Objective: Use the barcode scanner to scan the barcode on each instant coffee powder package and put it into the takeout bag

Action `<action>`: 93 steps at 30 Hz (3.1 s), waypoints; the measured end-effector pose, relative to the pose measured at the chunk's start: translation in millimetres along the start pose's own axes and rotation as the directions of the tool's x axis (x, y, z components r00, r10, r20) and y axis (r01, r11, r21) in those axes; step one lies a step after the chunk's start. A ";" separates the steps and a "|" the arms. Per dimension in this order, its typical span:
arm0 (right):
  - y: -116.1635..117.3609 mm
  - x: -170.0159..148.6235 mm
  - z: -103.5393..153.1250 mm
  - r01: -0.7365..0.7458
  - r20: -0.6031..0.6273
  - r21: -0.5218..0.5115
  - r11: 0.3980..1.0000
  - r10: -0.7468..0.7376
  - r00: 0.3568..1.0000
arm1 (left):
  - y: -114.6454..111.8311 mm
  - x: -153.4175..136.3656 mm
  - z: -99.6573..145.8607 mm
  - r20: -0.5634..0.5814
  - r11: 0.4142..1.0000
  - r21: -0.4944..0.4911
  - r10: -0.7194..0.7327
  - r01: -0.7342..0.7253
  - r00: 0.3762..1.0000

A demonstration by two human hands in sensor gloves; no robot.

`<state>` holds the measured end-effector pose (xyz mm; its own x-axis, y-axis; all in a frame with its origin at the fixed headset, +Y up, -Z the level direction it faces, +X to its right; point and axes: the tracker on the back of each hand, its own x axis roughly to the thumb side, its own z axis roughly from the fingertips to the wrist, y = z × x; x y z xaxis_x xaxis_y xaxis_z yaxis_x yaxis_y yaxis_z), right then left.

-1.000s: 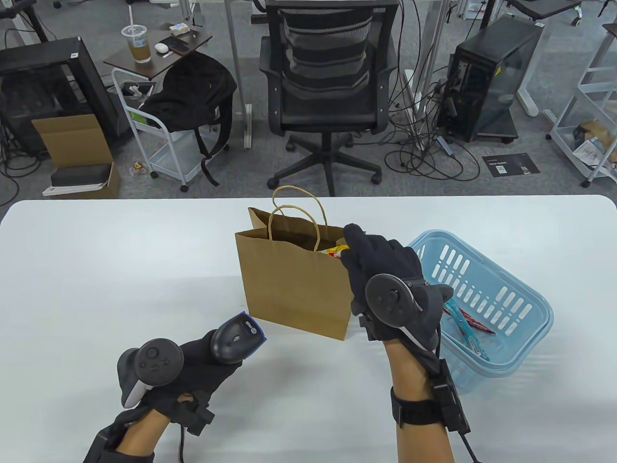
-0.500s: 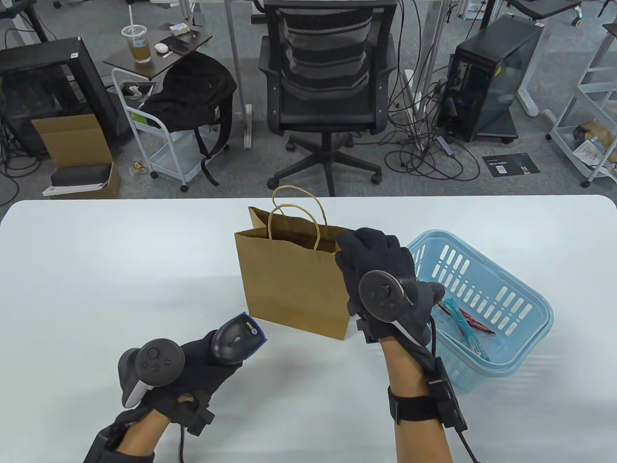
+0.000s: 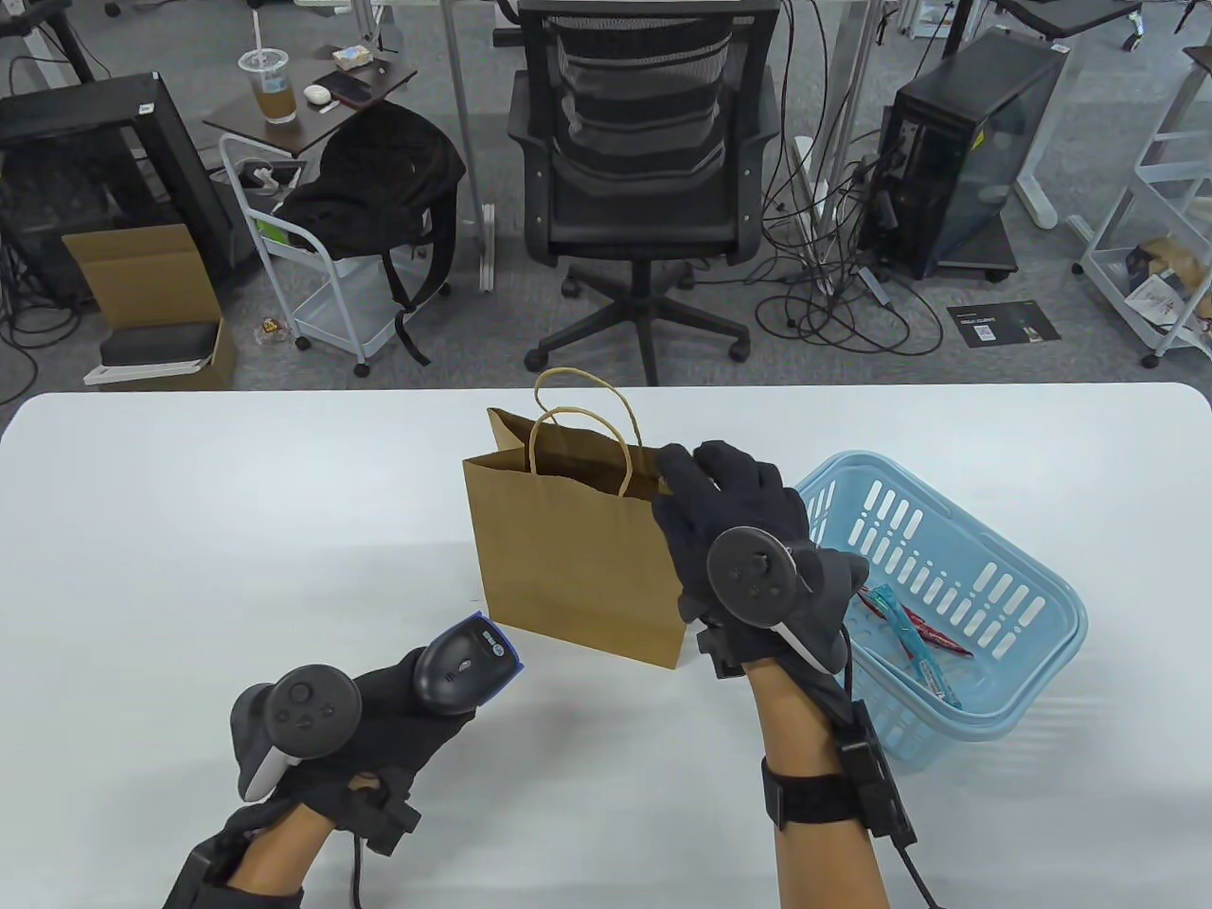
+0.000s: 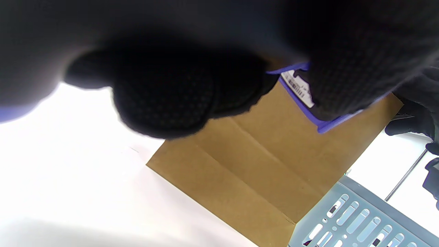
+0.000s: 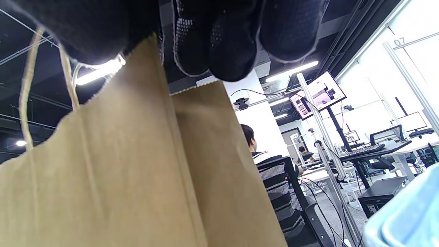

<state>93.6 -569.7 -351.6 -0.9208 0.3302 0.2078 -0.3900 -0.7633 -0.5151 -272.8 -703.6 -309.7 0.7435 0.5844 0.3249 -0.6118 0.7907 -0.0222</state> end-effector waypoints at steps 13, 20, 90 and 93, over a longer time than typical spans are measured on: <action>-46.2 13.8 10.5 0.129 0.003 -0.051 0.990 -0.129 0.992 | -0.4 -1.0 -0.5 -0.001 1.000 -0.004 0.009 -0.009 1.000; -86.5 2.0 10.2 0.110 -0.055 -0.023 0.994 -0.111 0.992 | 2.4 -1.5 0.2 0.007 1.000 0.006 0.012 -0.013 1.000; 40.5 -150.9 -21.2 -0.517 0.059 0.548 0.658 0.586 0.808 | 0.2 8.0 1.0 0.038 0.999 0.008 -0.031 0.031 0.999; 28.9 -142.2 -20.5 -0.612 0.089 0.396 0.684 0.635 0.767 | 0.4 7.8 1.0 0.038 1.000 0.009 -0.030 0.030 0.999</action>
<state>213.5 -627.3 -413.0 -0.9551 -0.2810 -0.0941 0.2926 -0.9444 -0.1501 -267.5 -698.9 -306.2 0.7510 0.5527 0.3613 -0.5916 0.8063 -0.0038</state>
